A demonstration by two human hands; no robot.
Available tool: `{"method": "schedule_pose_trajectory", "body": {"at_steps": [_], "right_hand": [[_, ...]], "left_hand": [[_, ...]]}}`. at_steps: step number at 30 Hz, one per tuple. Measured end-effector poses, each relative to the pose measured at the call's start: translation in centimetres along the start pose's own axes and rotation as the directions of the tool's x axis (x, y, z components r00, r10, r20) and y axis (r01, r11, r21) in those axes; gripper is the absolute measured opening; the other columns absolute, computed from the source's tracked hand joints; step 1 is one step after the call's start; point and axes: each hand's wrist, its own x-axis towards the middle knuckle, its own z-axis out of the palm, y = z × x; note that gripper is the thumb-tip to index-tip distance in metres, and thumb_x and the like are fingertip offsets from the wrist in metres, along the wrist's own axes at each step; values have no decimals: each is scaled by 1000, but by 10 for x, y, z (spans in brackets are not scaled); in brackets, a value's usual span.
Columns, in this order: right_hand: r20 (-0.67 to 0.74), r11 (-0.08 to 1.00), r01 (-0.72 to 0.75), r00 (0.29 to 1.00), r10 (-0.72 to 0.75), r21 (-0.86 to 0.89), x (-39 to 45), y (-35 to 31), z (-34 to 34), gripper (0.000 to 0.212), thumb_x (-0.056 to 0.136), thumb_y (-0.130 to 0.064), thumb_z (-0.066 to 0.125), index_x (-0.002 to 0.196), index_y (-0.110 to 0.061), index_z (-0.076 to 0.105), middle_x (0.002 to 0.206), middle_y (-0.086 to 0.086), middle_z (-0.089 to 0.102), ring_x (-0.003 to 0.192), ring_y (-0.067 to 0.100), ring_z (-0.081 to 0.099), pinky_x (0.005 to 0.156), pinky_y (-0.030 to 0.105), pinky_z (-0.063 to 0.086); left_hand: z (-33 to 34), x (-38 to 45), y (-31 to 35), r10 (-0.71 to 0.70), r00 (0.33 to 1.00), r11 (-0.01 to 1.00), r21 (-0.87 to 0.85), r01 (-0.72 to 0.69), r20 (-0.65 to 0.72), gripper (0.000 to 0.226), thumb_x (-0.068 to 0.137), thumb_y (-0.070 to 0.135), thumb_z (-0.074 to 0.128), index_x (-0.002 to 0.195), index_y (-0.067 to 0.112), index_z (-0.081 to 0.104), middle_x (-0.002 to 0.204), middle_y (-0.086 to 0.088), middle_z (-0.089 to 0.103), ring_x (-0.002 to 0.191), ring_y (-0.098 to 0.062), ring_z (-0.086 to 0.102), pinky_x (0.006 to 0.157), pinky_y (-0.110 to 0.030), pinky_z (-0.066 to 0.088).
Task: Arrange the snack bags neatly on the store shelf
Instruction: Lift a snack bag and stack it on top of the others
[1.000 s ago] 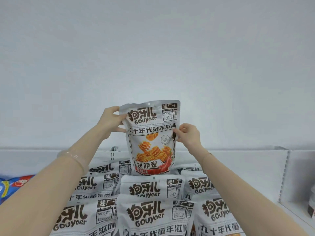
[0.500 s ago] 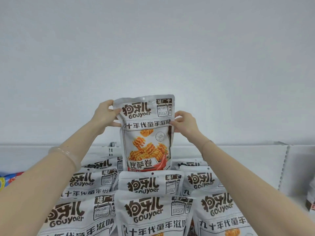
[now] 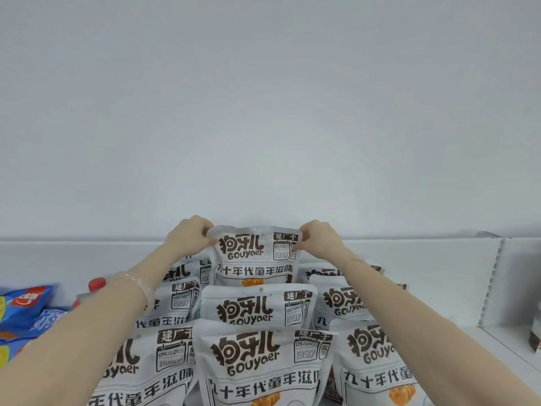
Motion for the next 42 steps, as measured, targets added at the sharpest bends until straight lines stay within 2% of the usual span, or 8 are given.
{"method": "schedule_pose_trajectory", "body": {"at_steps": [9, 16, 23, 28, 33, 35, 37, 42], "right_hand": [[79, 919, 40, 997, -10, -391, 0, 4, 26, 31, 90, -39, 62, 97, -10, 72, 98, 6, 64, 116, 28, 46, 95, 44, 37], [74, 861, 123, 992, -100, -493, 1, 5, 39, 28, 91, -11, 58, 111, -26, 70, 124, 4, 58, 124, 27, 43, 98, 44, 36], [81, 967, 214, 976, -204, -141, -16, -25, 9, 34, 88, -29, 67, 121, -19, 66, 125, 4, 66, 116, 21, 60, 102, 39, 47], [70, 885, 434, 890, -450, 170, -80, -94, -3, 26, 88, -35, 68, 105, -17, 75, 105, -2, 75, 97, 9, 66, 91, 20, 47], [383, 795, 606, 730, -566, 18, -123, -159, 38, 45, 84, -52, 65, 108, -15, 74, 107, -1, 74, 97, 13, 66, 84, 24, 50], [478, 728, 673, 687, -547, -133, -130, -179, 60, 48, 83, -56, 64, 97, -11, 74, 86, 0, 72, 77, 16, 64, 71, 29, 52], [516, 684, 687, 689, -509, -243, -134, -193, 80, 42, 83, -50, 67, 69, -11, 58, 60, -4, 51, 52, 12, 46, 51, 25, 39], [483, 733, 640, 729, -486, -229, -129, -213, 103, 50, 83, -38, 71, 59, -17, 33, 53, -4, 31, 47, 13, 25, 48, 26, 22]], "left_hand": [[34, -6, -3, -63, 998, 928, 368, 64, -16, 49, 74, 26, 76, 50, 20, 34, 57, 3, 40, 66, -21, 43, 58, -29, 34], [48, 0, -4, 28, 999, 823, 567, -37, 26, 22, 75, 40, 77, 91, 25, 72, 110, -3, 59, 113, -26, 45, 87, -32, 38], [7, -15, 0, 20, 1000, 1000, -18, -21, -7, 33, 75, 43, 76, 100, 22, 72, 114, -2, 70, 110, -21, 60, 94, -36, 48], [-58, -83, 15, -20, 996, 864, -504, -28, -90, 21, 85, 28, 72, 101, 13, 73, 102, -6, 73, 93, -15, 64, 78, -28, 49], [-85, -164, -10, -51, 987, 875, -484, -30, -152, 15, 86, 27, 69, 96, 16, 73, 94, 0, 76, 94, -13, 66, 81, -31, 51], [-87, -188, -34, -91, 985, 899, -437, 18, -148, 15, 85, 32, 70, 92, 20, 74, 93, 0, 76, 96, -16, 68, 89, -38, 52], [-88, -205, -58, -102, 987, 932, -360, 49, -128, 17, 82, 40, 71, 89, 25, 75, 91, 5, 76, 91, -12, 69, 89, -37, 54], [-79, -234, -114, -81, 995, 952, -302, 58, -64, 23, 78, 49, 71, 89, 30, 74, 87, 16, 75, 87, 4, 66, 82, -24, 48]]}}
